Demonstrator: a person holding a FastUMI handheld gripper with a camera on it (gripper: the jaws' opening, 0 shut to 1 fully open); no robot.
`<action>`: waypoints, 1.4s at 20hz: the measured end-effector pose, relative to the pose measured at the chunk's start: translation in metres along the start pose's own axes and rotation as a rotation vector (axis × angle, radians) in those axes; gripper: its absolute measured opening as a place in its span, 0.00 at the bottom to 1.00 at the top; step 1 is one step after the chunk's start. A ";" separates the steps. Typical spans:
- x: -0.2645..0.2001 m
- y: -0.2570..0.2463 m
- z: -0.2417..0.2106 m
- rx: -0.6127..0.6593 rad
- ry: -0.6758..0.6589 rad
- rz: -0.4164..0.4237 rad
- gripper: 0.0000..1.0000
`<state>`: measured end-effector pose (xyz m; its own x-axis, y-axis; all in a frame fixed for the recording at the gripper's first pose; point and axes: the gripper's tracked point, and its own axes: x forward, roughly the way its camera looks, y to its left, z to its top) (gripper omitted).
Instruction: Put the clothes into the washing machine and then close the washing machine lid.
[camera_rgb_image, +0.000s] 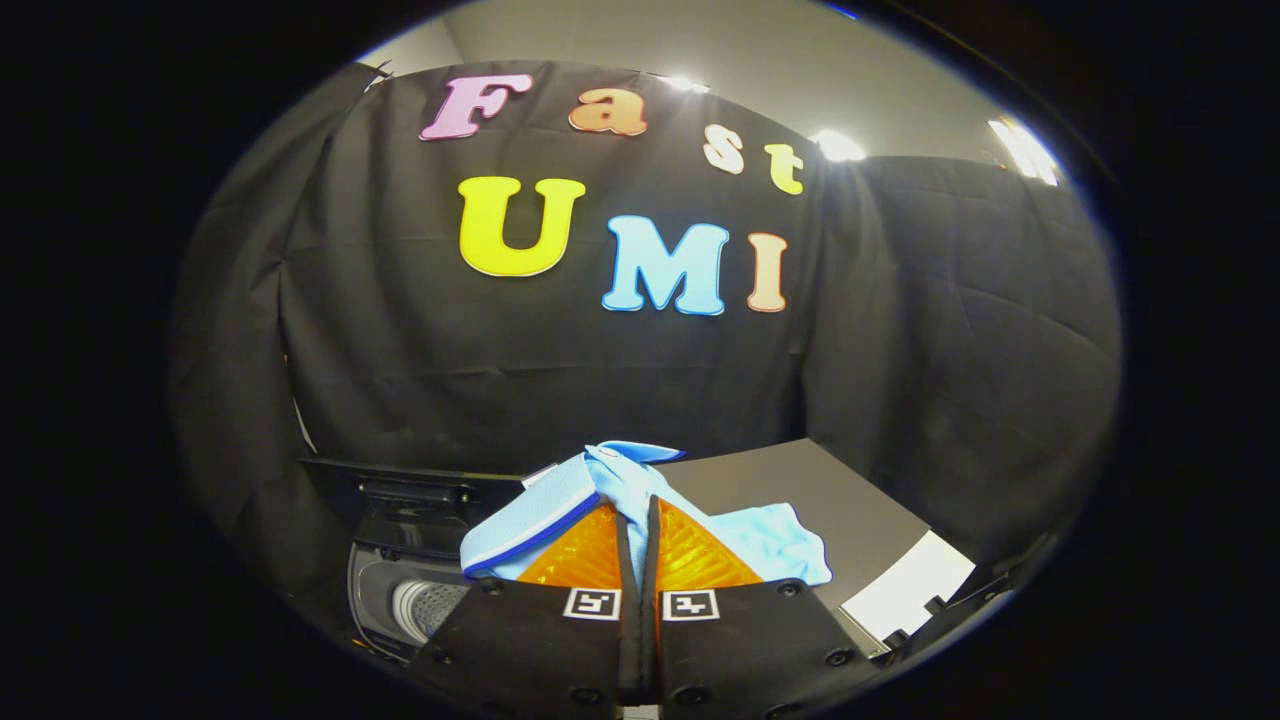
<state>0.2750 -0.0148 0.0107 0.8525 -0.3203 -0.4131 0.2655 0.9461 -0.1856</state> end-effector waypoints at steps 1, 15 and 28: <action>-0.003 0.009 -0.001 0.004 0.002 0.003 0.01; -0.029 0.120 -0.015 -0.005 0.006 0.049 0.01; -0.003 0.192 -0.070 0.013 0.071 0.088 0.01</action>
<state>0.2923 0.1645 -0.0858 0.8387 -0.2382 -0.4897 0.1972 0.9711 -0.1345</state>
